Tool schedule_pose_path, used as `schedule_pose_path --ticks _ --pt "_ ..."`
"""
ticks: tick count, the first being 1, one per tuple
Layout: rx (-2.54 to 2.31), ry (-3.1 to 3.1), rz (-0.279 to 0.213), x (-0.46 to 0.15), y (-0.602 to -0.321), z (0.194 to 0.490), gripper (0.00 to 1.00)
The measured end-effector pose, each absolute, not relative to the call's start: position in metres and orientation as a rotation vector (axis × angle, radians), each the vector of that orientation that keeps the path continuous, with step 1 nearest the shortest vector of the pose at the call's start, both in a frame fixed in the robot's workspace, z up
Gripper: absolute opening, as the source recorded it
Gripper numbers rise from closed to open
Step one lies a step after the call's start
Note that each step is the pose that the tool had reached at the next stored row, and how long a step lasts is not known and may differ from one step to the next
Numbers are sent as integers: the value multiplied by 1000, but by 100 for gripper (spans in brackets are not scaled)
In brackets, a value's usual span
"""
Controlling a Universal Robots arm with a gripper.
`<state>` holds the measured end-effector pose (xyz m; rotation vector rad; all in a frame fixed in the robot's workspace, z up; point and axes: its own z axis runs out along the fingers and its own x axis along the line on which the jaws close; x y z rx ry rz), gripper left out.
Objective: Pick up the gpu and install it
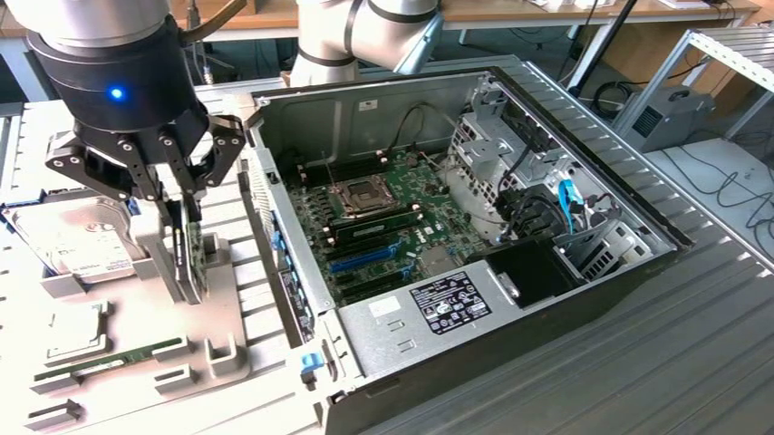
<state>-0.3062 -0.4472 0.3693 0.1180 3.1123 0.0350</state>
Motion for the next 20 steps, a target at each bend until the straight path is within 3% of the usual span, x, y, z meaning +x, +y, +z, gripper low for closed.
schedule_pose_path --ticks 20 --pt "118 3112 35 -306 -447 378 26"
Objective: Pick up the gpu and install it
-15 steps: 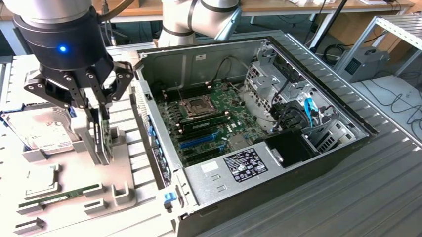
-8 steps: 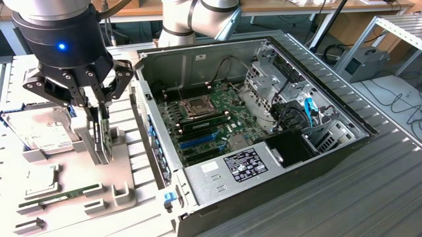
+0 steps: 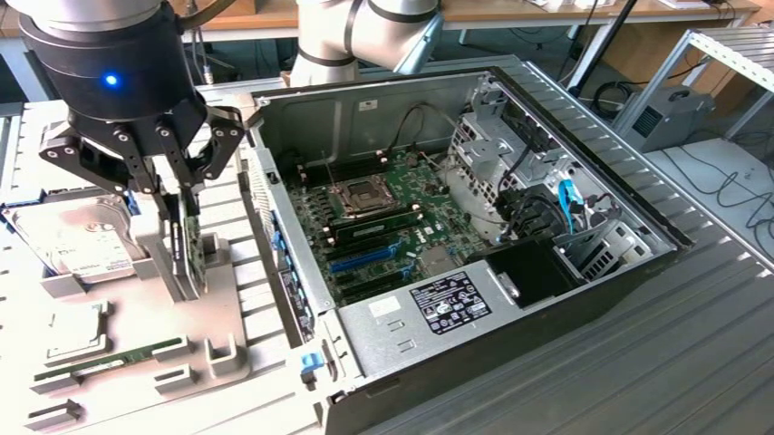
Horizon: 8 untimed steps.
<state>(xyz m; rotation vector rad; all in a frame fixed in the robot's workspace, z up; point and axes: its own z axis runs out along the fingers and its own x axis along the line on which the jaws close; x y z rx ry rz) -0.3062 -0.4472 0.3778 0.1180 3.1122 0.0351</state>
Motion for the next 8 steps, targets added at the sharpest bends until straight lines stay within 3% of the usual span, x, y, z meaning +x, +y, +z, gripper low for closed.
schedule_pose_path --ticks 8 --pt "118 3112 35 -306 -447 382 26"
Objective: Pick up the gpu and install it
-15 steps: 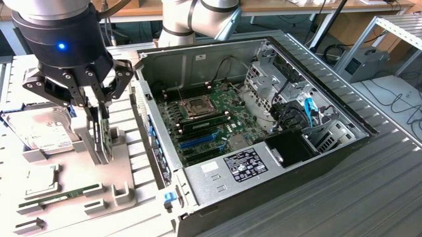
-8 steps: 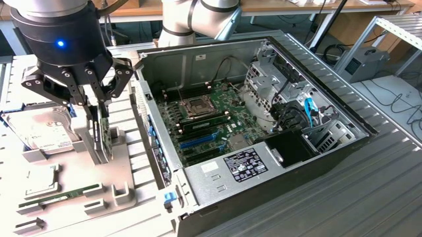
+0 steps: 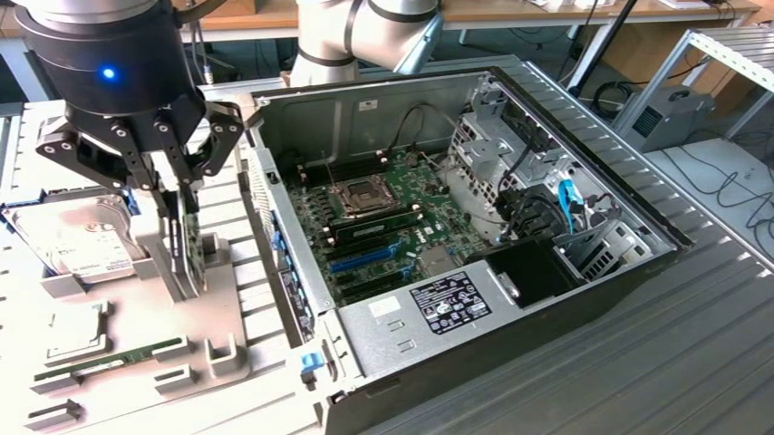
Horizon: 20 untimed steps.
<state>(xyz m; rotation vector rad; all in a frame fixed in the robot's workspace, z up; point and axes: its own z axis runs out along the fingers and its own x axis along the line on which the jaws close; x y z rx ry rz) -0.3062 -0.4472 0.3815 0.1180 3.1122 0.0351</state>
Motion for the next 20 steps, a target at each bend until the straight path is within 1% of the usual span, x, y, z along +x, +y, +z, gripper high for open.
schedule_pose_path --ticks 20 --pt "118 3112 35 -306 -447 390 26"
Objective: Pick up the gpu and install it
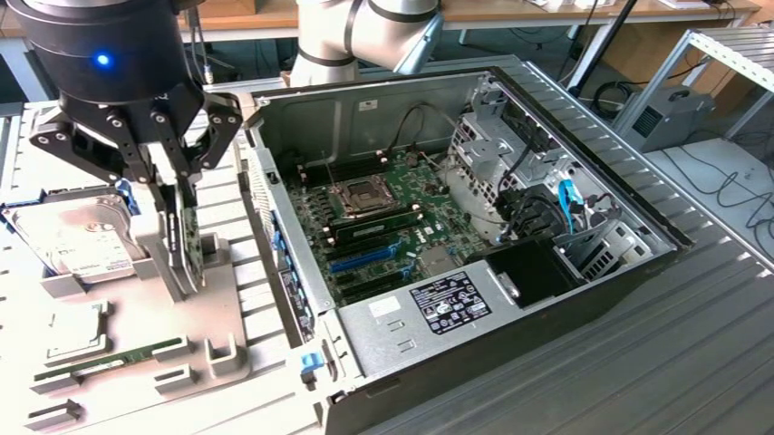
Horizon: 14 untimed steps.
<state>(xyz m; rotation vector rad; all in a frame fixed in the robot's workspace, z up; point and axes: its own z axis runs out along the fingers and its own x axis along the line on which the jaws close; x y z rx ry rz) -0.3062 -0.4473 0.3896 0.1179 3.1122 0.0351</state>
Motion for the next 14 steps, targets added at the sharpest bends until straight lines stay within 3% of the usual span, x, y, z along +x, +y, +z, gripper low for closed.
schedule_pose_path --ticks 14 --pt "118 3112 35 -306 -447 396 26"
